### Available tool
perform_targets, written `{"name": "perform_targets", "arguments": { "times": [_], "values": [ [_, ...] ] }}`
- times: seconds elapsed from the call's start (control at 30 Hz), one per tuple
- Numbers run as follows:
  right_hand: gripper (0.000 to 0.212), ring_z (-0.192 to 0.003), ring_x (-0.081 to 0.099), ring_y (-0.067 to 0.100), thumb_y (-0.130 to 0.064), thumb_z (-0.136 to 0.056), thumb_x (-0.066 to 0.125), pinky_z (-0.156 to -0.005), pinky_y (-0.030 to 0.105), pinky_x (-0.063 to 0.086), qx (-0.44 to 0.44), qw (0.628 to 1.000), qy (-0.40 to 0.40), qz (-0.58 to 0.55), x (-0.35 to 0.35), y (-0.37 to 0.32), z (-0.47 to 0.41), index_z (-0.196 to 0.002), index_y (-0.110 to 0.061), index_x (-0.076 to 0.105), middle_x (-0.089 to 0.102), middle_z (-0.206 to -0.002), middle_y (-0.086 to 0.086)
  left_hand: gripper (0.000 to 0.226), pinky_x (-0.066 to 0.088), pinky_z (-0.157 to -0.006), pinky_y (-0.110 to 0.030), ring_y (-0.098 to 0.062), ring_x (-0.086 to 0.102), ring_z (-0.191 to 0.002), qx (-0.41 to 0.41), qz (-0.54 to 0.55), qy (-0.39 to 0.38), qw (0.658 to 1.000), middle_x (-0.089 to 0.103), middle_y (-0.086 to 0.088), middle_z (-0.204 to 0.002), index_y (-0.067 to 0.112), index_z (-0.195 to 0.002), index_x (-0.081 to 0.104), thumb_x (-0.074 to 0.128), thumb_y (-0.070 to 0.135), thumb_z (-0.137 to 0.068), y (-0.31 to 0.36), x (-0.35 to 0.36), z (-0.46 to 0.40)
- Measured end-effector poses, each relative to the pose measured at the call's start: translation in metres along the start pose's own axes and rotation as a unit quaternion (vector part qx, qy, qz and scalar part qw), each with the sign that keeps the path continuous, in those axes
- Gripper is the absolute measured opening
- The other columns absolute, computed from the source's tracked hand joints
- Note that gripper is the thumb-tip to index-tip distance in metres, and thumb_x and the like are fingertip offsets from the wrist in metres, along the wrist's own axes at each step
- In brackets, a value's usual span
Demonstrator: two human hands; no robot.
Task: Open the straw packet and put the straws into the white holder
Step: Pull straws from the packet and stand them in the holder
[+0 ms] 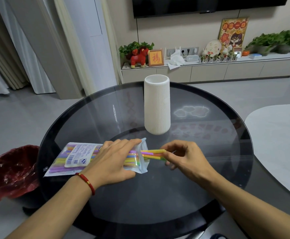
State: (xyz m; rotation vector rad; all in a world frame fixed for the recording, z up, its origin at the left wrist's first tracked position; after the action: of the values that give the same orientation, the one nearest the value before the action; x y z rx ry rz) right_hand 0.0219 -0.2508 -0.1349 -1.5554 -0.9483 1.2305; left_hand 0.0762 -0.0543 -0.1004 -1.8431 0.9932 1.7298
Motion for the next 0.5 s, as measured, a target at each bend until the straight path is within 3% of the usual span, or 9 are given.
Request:
{"name": "perform_targets", "arguments": {
  "times": [0.1, 0.13, 0.23, 0.33, 0.4, 0.5],
  "values": [
    [0.026, -0.091, 0.076, 0.020, -0.032, -0.086, 0.077, -0.065, 0.033, 0.063, 0.005, 0.998, -0.039, -0.054, 0.018, 0.004, 0.005, -0.112, -0.028, 0.075, 0.080, -0.102, 0.001, 0.086, 0.032, -0.101, -0.033, -0.010, 0.049, -0.114, 0.000, 0.002, -0.001, 1.000, 0.052, 0.018, -0.122, 0.039, -0.147, 0.028, 0.056, 0.057, -0.068, 0.003, 0.003, -0.001],
    [0.025, -0.088, 0.077, 0.019, -0.034, -0.087, 0.078, -0.064, 0.032, 0.063, -0.003, 0.997, -0.045, -0.062, 0.025, 0.002, 0.005, -0.111, -0.027, 0.076, 0.080, -0.101, 0.002, 0.086, 0.033, -0.102, -0.034, -0.010, 0.049, -0.114, 0.003, 0.000, -0.003, 1.000, 0.052, 0.018, -0.123, 0.039, -0.147, 0.029, 0.057, 0.057, -0.068, 0.007, 0.005, -0.001],
    [0.006, -0.065, 0.074, 0.021, -0.013, -0.095, 0.075, -0.061, 0.031, 0.061, -0.016, 0.997, 0.005, -0.074, 0.022, 0.001, 0.001, -0.094, -0.014, 0.080, 0.079, -0.078, 0.011, 0.087, 0.032, -0.102, -0.036, -0.011, 0.048, -0.116, -0.003, -0.017, -0.013, 1.000, 0.050, 0.018, -0.124, 0.042, -0.148, 0.024, 0.059, 0.056, -0.069, 0.011, 0.009, -0.003],
    [0.009, -0.058, 0.071, 0.022, -0.004, -0.091, 0.078, -0.059, 0.032, 0.059, 0.005, 0.996, 0.041, -0.083, -0.002, 0.003, -0.005, -0.085, -0.012, 0.079, 0.078, -0.070, 0.015, 0.097, 0.030, -0.108, -0.044, -0.014, 0.047, -0.116, -0.026, -0.058, -0.041, 0.997, 0.046, 0.015, -0.127, 0.053, -0.150, 0.002, 0.055, 0.059, -0.069, 0.000, 0.012, 0.000],
    [0.010, -0.057, 0.071, 0.021, -0.001, -0.089, 0.078, -0.057, 0.028, 0.059, 0.007, 0.993, 0.041, -0.107, -0.018, -0.001, -0.006, -0.084, -0.009, 0.079, 0.076, -0.067, 0.014, 0.100, 0.025, -0.113, -0.055, -0.017, 0.045, -0.122, -0.053, -0.071, -0.061, 0.994, 0.042, 0.012, -0.136, 0.061, -0.147, -0.007, 0.054, 0.070, -0.068, -0.009, 0.016, 0.004],
    [0.012, -0.053, 0.069, 0.021, 0.004, -0.088, 0.077, -0.052, 0.024, 0.056, -0.013, 0.988, 0.045, -0.148, -0.035, -0.010, -0.006, -0.081, -0.005, 0.079, 0.073, -0.064, 0.012, 0.096, 0.012, -0.118, -0.064, -0.021, 0.029, -0.143, -0.095, -0.012, -0.074, 0.993, 0.026, 0.007, -0.159, 0.066, -0.142, 0.005, 0.038, 0.100, -0.059, -0.014, 0.019, 0.005]
  ]
}}
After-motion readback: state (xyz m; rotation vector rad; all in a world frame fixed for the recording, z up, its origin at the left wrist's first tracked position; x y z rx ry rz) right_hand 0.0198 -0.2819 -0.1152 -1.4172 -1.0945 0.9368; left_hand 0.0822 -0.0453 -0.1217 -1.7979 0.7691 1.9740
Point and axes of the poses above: each hand's wrist, its own z-axis away from the middle knuckle, its own x-axis out of the palm, y = z × x, the point moved 9 cm from there along -z, towards the middle knuckle
